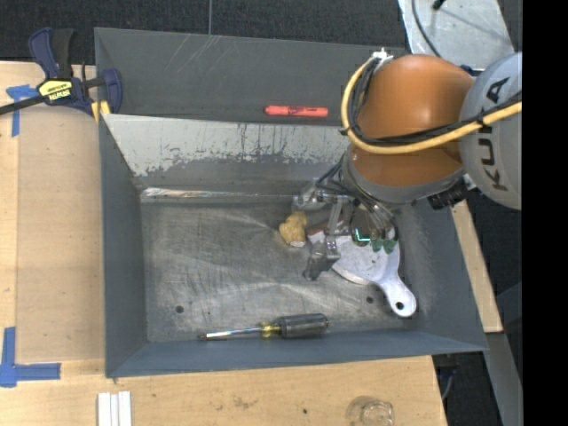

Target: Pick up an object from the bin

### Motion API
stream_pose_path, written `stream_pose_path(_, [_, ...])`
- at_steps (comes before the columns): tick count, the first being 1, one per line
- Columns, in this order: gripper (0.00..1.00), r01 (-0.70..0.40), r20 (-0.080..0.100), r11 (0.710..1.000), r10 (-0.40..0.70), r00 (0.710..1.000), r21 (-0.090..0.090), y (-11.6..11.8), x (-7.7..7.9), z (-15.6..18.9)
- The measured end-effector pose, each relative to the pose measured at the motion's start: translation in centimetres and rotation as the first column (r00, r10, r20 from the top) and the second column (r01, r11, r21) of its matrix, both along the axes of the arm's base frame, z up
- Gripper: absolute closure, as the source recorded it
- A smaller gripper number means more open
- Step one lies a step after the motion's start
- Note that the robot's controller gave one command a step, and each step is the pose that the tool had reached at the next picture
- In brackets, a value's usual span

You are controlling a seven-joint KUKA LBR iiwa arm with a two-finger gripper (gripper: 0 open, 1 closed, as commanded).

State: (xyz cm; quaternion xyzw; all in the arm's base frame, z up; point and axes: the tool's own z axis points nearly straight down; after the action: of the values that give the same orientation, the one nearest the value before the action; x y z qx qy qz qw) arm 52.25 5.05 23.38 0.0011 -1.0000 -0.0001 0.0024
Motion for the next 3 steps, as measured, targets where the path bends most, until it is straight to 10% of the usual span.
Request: stream_pose_path(3, [0.00, -0.175, 0.004, 0.984, 0.175, 0.984, 0.000, -2.5, 4.1, -6.5])
